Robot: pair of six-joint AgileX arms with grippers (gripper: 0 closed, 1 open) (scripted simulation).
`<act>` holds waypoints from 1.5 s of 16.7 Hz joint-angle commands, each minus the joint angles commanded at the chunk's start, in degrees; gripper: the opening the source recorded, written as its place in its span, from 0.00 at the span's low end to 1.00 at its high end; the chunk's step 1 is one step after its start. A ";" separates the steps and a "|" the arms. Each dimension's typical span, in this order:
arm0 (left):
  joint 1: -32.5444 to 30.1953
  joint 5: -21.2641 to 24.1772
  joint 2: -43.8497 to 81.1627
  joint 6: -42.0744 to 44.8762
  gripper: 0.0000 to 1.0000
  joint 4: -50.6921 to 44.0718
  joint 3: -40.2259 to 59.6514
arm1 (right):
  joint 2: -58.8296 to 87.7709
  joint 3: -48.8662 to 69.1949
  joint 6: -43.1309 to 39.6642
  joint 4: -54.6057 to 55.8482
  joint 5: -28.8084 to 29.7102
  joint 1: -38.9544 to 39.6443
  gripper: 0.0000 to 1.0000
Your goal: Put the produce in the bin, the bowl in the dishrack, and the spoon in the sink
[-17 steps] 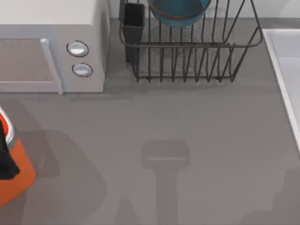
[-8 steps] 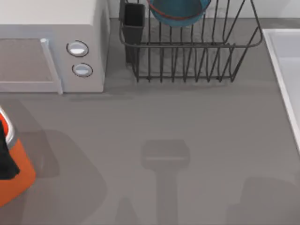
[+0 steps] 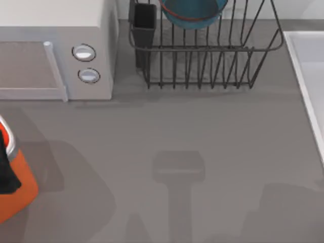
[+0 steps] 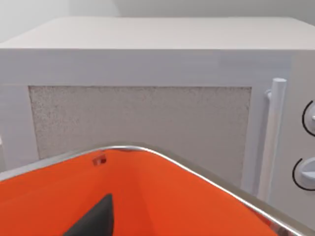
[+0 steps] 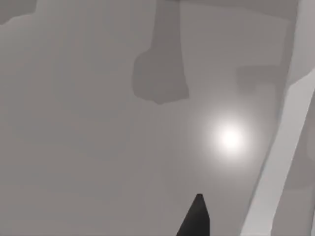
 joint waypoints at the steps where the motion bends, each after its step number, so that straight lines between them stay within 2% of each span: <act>1: 0.00 0.00 0.00 0.00 1.00 0.00 0.00 | 2.11 2.43 0.10 -0.97 0.01 0.26 0.00; 6: 0.00 0.00 0.00 0.00 1.00 0.00 0.00 | 18.49 23.51 1.29 -8.55 0.07 2.63 0.00; 14: 0.00 0.00 0.00 0.00 1.00 0.00 0.00 | 52.42 75.50 7.03 -23.97 0.09 8.26 0.00; 17: 0.00 0.00 0.00 0.00 1.00 0.00 0.00 | 62.73 91.09 9.90 -28.26 0.14 10.27 0.00; 21: 0.00 0.00 0.00 0.00 1.00 0.00 0.00 | 71.64 103.64 13.02 -31.58 0.26 12.25 0.00; 25: 0.00 0.00 0.00 0.00 1.00 0.00 0.00 | 73.82 106.75 14.04 -32.30 0.32 12.82 0.00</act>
